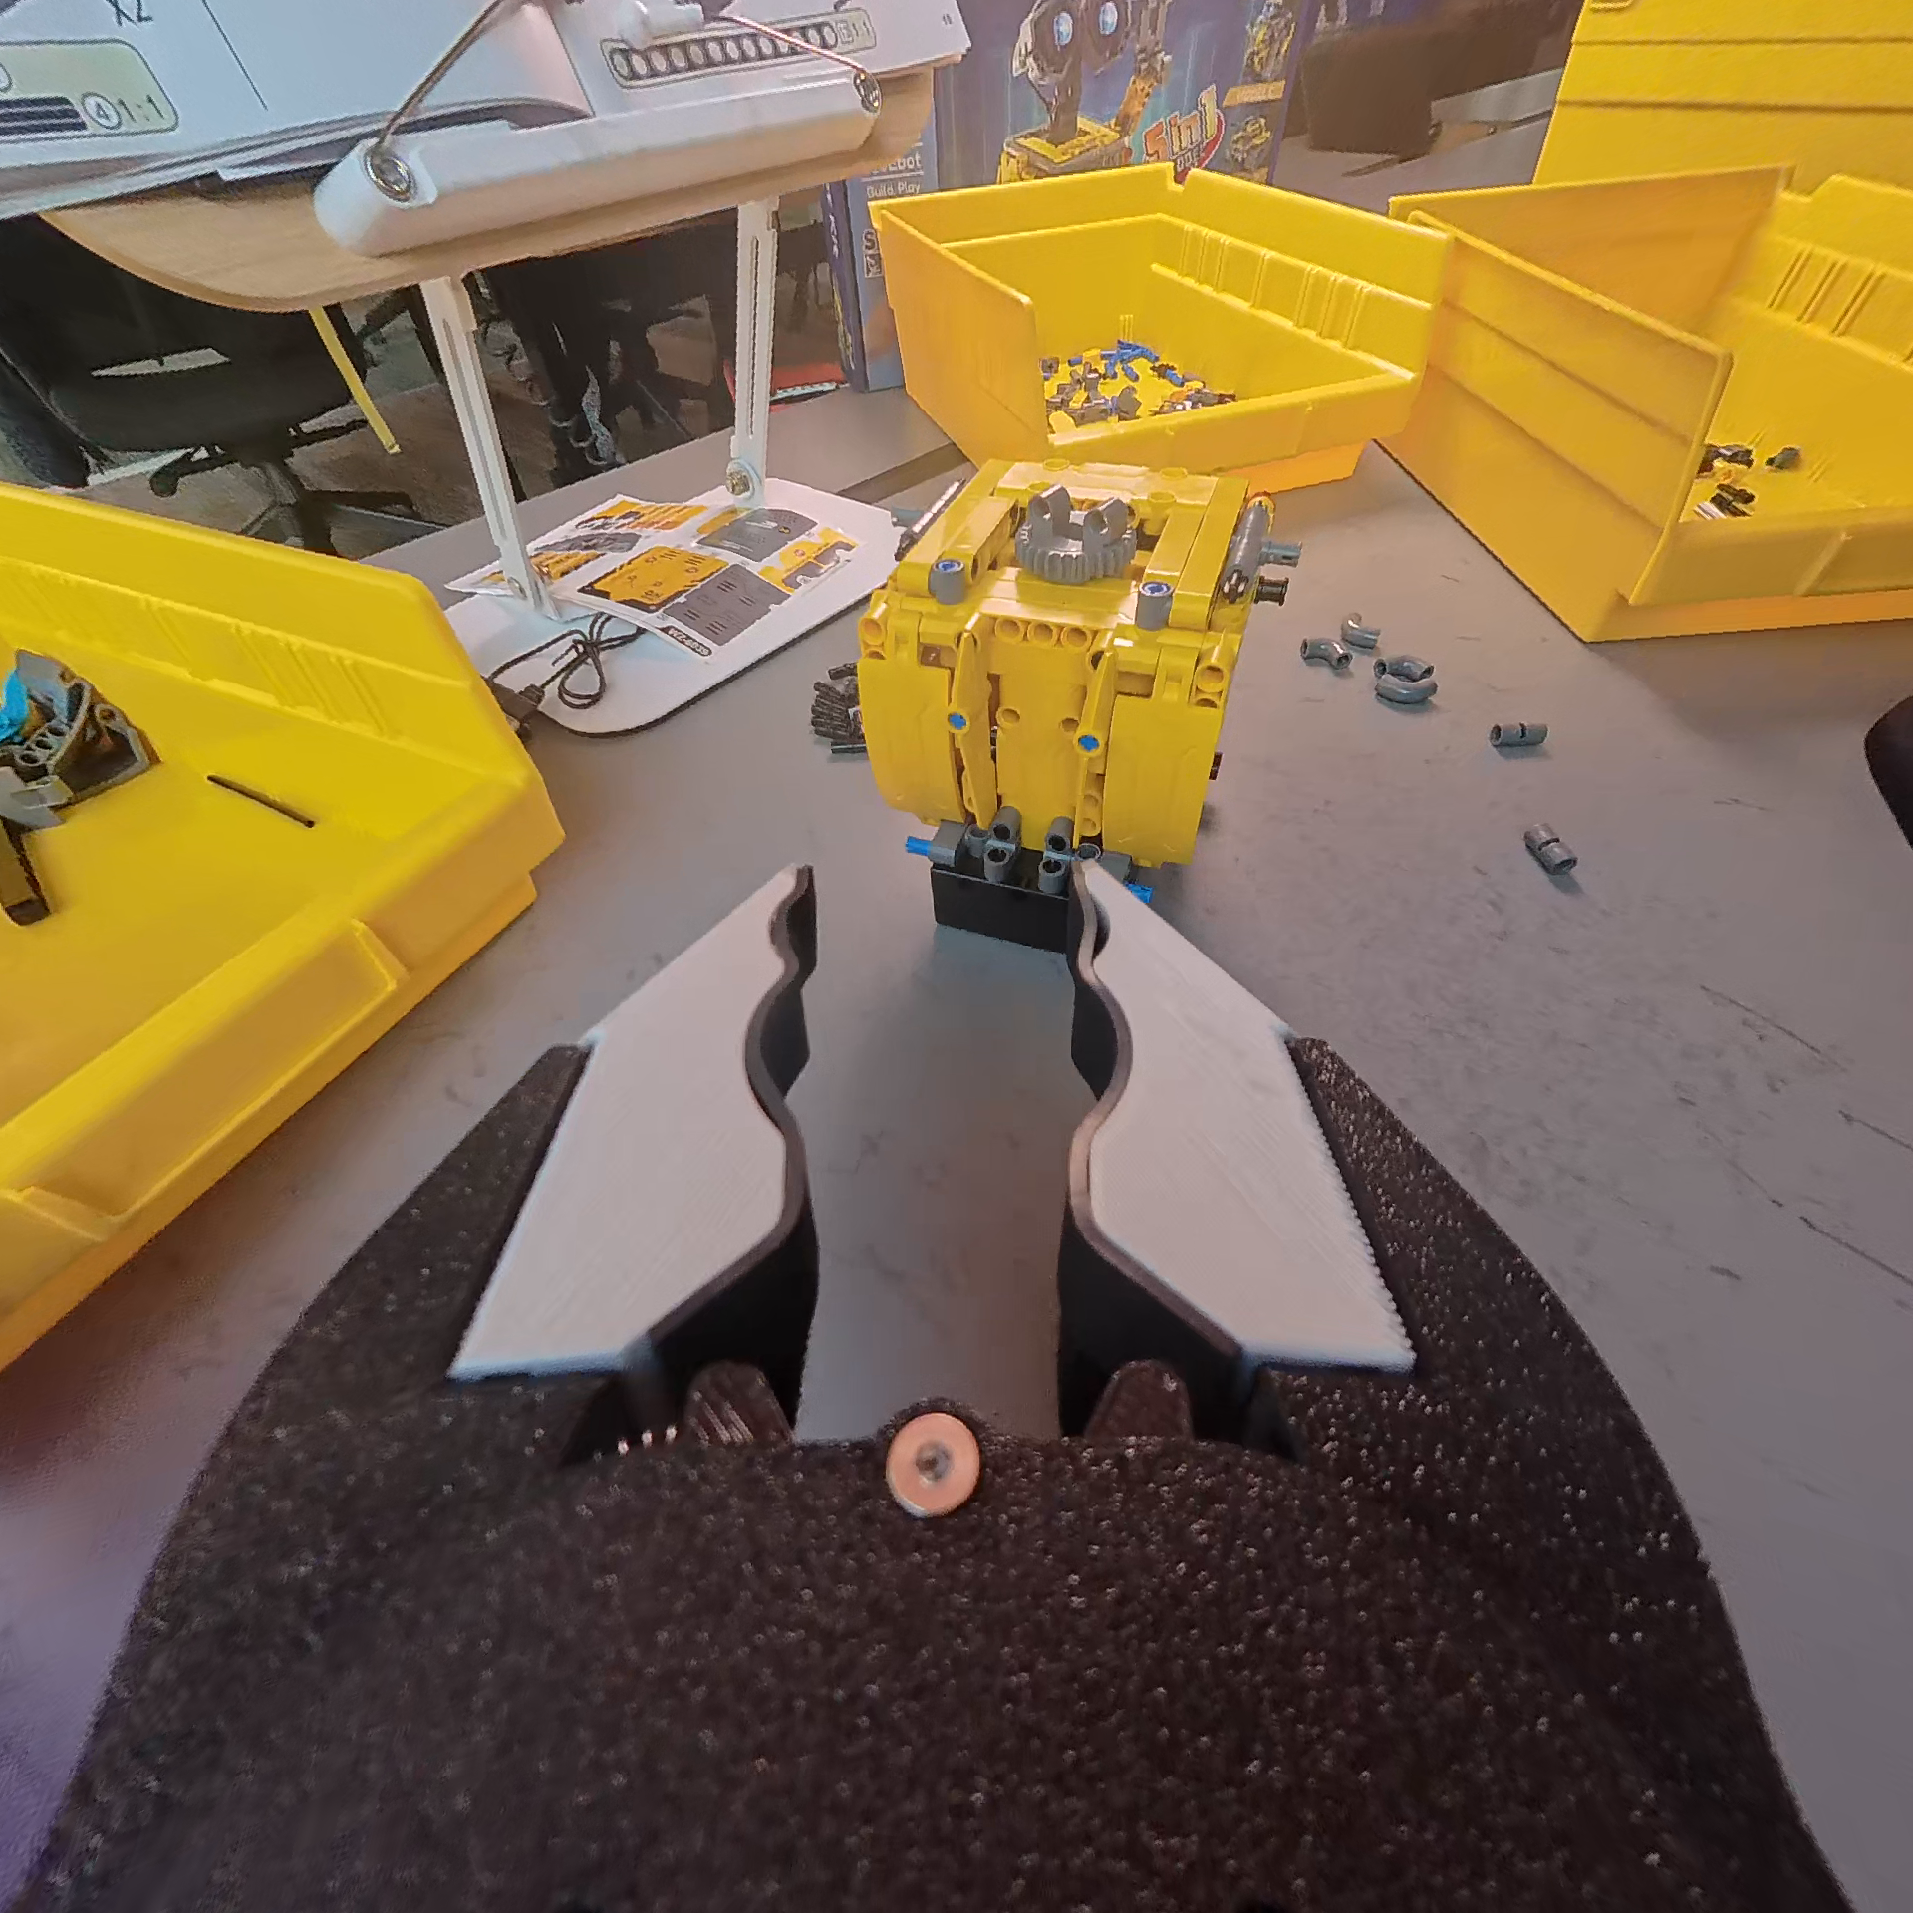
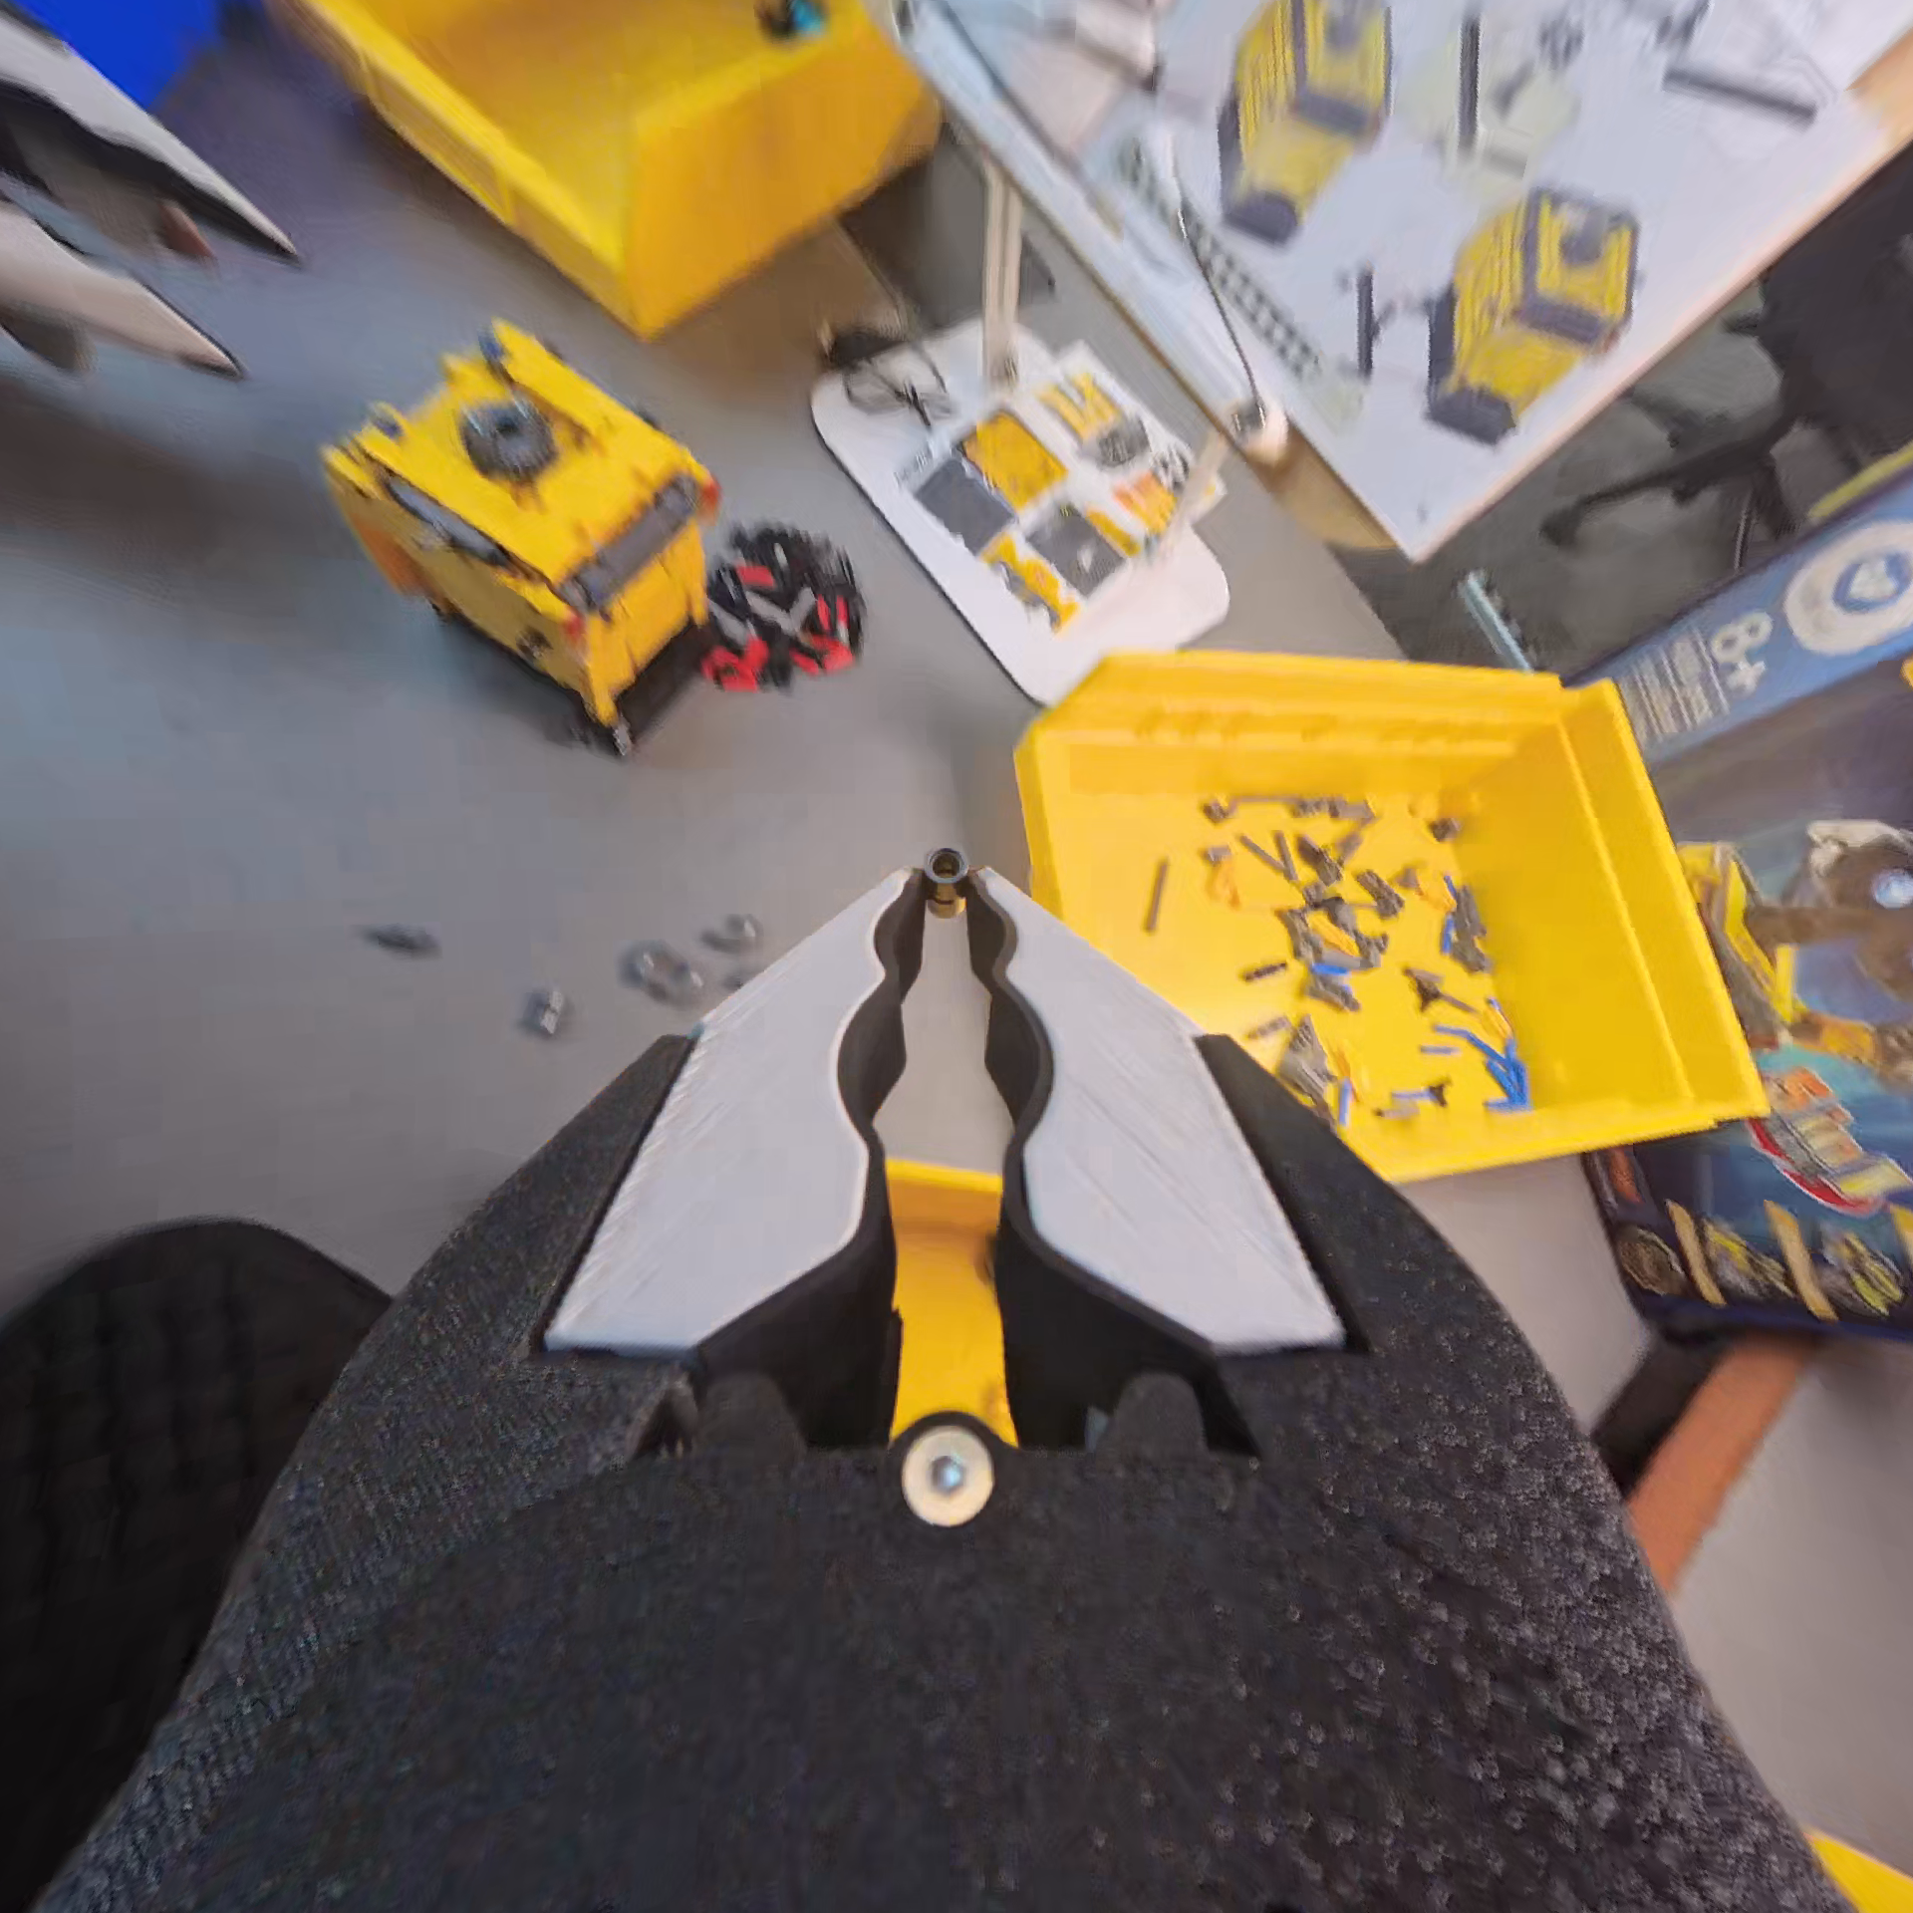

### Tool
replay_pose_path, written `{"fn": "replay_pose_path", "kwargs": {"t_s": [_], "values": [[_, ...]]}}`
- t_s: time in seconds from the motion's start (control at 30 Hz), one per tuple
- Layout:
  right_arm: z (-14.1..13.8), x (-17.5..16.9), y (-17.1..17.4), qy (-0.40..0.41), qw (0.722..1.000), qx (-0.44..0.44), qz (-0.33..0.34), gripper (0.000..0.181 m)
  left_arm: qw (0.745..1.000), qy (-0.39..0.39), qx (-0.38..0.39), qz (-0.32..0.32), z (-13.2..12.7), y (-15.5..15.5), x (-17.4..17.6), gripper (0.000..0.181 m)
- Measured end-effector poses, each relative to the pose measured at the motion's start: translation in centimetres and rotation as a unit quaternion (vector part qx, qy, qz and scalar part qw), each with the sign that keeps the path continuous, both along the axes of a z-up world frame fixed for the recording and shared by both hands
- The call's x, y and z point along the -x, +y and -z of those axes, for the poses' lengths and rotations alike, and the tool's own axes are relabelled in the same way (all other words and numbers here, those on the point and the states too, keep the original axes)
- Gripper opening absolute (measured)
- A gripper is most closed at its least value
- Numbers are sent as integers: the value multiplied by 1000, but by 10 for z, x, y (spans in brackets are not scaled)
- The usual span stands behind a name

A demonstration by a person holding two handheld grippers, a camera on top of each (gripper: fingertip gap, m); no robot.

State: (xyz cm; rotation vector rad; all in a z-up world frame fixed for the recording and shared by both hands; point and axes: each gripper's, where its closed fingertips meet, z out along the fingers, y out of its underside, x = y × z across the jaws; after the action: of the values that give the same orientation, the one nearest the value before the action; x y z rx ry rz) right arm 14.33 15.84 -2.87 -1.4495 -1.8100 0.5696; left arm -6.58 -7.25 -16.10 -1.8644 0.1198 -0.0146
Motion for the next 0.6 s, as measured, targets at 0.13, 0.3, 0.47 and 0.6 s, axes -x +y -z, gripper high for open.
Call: {"fn": "replay_pose_path", "kwargs": {"t_s": [0.13,0.3,0.47,0.6], "values": [[33,24,-89,65,996,45,-32,7,1000,1,-6,0,-3,-1,0,47],[133,35,-159,11,992,123,-21,8,1000,-1,-3,5,-2,0,-3,47],[185,49,-168,-32,995,93,14,7,1000,1,-2,7,-1,1,-4,47],[202,62,-164,-63,996,61,19,8,1000,3,-1,5,-1,0,-4,47]]}}
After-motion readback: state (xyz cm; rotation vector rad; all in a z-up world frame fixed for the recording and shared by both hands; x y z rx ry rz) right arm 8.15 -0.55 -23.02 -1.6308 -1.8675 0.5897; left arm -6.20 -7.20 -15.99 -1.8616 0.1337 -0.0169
